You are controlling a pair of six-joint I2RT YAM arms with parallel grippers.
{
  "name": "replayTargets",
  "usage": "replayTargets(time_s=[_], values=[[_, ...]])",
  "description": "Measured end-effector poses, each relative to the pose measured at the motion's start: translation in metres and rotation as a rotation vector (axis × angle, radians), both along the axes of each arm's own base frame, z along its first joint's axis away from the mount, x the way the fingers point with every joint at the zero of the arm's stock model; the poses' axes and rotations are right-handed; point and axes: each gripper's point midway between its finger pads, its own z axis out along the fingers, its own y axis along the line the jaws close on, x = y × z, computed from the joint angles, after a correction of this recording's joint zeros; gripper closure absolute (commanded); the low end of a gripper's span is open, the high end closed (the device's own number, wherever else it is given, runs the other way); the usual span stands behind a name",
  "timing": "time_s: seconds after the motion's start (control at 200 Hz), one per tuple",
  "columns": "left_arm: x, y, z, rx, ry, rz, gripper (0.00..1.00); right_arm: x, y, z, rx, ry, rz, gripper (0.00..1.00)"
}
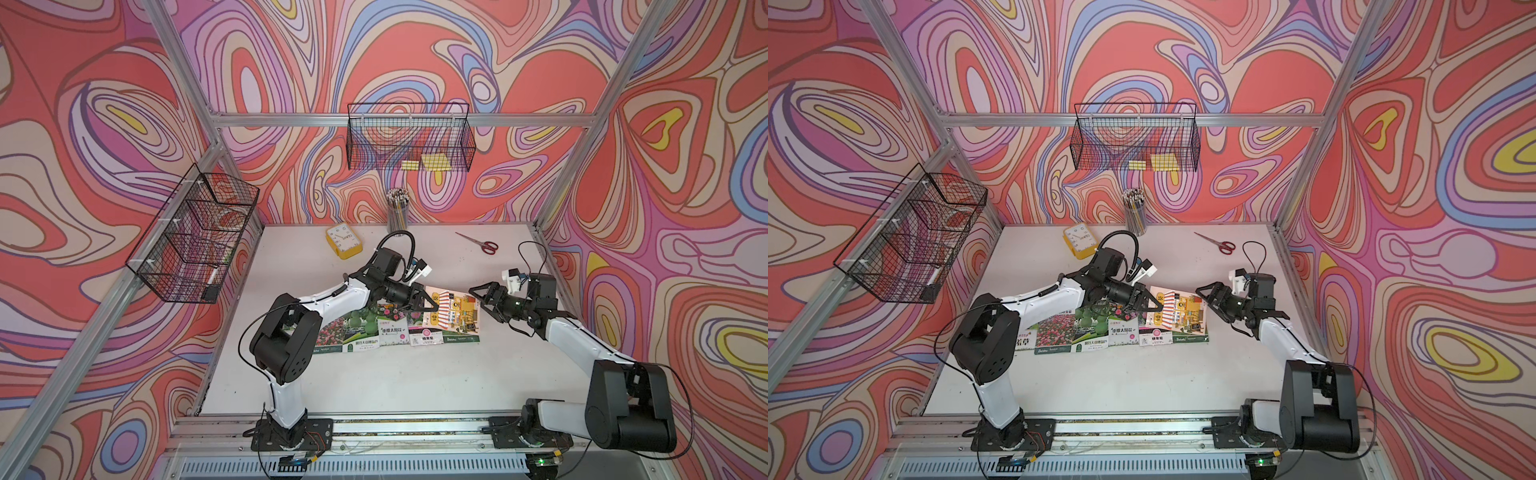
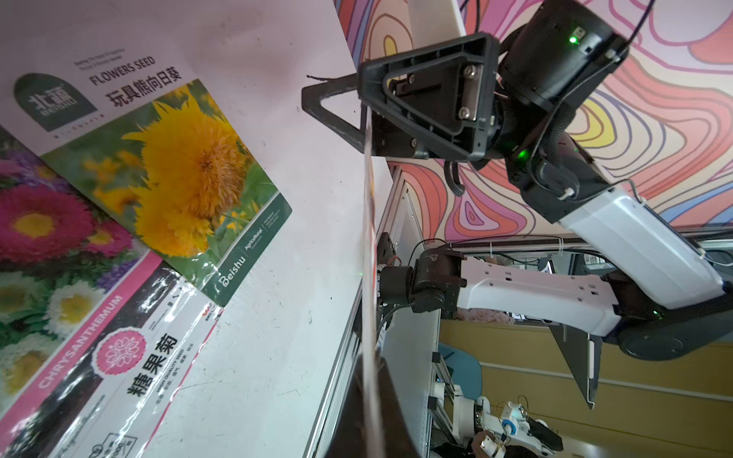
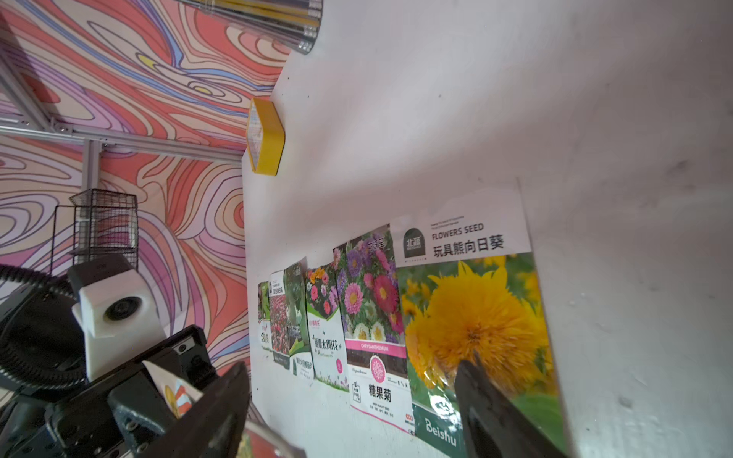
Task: Arrange the seed packets in a row
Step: Place the seed packet at the center of the board.
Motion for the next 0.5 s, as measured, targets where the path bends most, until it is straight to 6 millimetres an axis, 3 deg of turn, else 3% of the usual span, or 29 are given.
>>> replayTargets(time_s=[0.065, 0.325, 0.366, 0.486, 0.501], values=[[-0.001, 0.000, -0.002, -0.006, 0.008, -0.016, 1.00, -0.002, 0.005, 0.003, 0.039, -0.014, 0.020, 0.30], [0.017, 0.014, -0.019, 0.000, 0.071, 0.015, 1.00, -0.011, 0.019, 0.015, 0.161, -0.055, 0.079, 0.83], [0.020, 0.015, -0.020, -0.002, 0.078, 0.022, 1.00, -0.013, 0.020, 0.016, 0.169, -0.058, 0.085, 1.00], [0.026, 0.017, -0.022, -0.011, 0.110, 0.034, 1.00, -0.013, 0.022, 0.022, 0.179, -0.077, 0.093, 1.00], [0.027, 0.017, -0.023, -0.011, 0.116, 0.035, 0.95, -0.013, 0.022, 0.023, 0.179, -0.080, 0.093, 1.00]])
